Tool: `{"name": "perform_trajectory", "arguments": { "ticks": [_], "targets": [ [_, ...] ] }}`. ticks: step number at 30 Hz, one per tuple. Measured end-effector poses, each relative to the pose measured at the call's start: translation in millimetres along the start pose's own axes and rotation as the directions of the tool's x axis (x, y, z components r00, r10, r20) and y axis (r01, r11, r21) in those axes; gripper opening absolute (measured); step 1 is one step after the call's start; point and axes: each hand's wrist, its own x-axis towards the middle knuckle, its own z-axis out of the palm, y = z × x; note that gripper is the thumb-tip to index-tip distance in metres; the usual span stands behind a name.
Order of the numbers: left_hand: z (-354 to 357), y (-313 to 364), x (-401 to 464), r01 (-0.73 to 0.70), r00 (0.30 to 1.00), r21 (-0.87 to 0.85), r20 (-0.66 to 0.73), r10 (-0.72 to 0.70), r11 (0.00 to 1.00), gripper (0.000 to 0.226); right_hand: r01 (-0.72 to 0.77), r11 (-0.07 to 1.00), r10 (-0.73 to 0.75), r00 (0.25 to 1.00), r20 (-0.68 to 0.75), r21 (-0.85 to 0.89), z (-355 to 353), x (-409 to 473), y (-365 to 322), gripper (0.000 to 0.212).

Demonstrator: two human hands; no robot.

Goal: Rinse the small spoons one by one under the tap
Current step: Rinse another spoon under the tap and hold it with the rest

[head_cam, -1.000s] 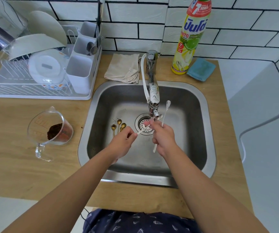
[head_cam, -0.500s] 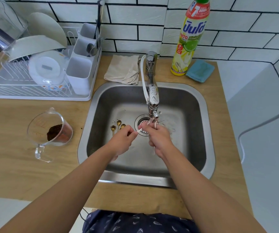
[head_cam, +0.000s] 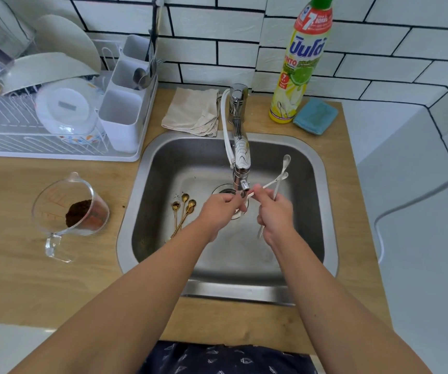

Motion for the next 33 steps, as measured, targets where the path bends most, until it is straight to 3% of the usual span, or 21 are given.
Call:
{"name": "perform_trajectory", "arguments": {
  "ticks": [5, 8, 10, 12, 18, 20, 23, 25, 28, 31, 33],
  "targets": [
    [-11.5, -13.7, 2.5, 0.048, 0.947, -0.166, 0.321, 0.008, 0.985, 0.024, 0.005, 0.999, -0.004, 0.999, -0.033, 0.032, -9.0, 10.6, -9.5, 0.021],
    [-13.4, -16.5, 3.1, -0.005, 0.981, -0.064, 0.193, 0.017, 0.998, 0.021, -0.014, 0.999, 0.015, 0.999, -0.042, 0.029, -5.9, 8.4, -2.2, 0.022],
    [-7.5, -13.3, 4.2, -0.024, 0.999, -0.021, 0.030, 0.025, 0.999, 0.035, -0.028, 1.000, 0.028, 0.999, -0.028, 0.008, 0.3, 4.2, 3.6, 0.028],
    [-1.4, -11.6, 5.7, -0.017, 0.999, -0.027, -0.032, 0.016, 0.999, 0.041, -0.029, 1.000, 0.029, 0.999, -0.019, 0.008, 3.0, 1.5, 4.2, 0.030],
    [-12.1, -19.2, 7.4, 0.033, 0.953, -0.150, 0.303, 0.014, 0.988, 0.018, 0.007, 1.000, -0.007, 1.000, -0.025, 0.001, -8.2, 6.8, -8.4, 0.022],
    [-12.0, -19.6, 7.8, 0.001, 0.975, -0.055, 0.223, 0.011, 0.999, 0.017, 0.002, 1.000, -0.002, 1.000, -0.019, 0.007, -3.7, 4.2, -5.4, 0.021],
    [-1.6, -16.1, 9.2, -0.039, 0.997, 0.062, -0.065, 0.043, 0.997, 0.044, -0.024, 0.999, 0.024, 1.000, 0.009, 0.026, 8.3, -1.6, 2.3, 0.031],
    [5.1, -18.9, 9.5, -0.071, 0.983, 0.069, -0.167, 0.081, 0.995, 0.052, -0.028, 0.999, 0.028, 0.999, 0.016, 0.043, 11.2, -2.5, 1.5, 0.027],
    [2.9, -27.0, 10.0, -0.087, 0.996, -0.030, 0.021, 0.087, 0.996, 0.035, -0.007, 1.000, 0.006, 1.000, 0.015, 0.018, 6.1, 1.8, -4.7, 0.023],
    [-9.3, -30.9, 11.3, 0.042, 0.957, -0.244, 0.289, 0.031, 0.969, 0.020, -0.008, 1.000, 0.008, 1.000, -0.007, 0.011, -2.1, 5.8, -7.5, 0.019],
    [-14.1, -30.4, 10.9, 0.082, 0.954, -0.258, 0.301, -0.001, 0.963, 0.019, -0.016, 1.000, 0.016, 1.000, -0.013, 0.004, -2.6, 4.7, -4.0, 0.020]
  ]
}}
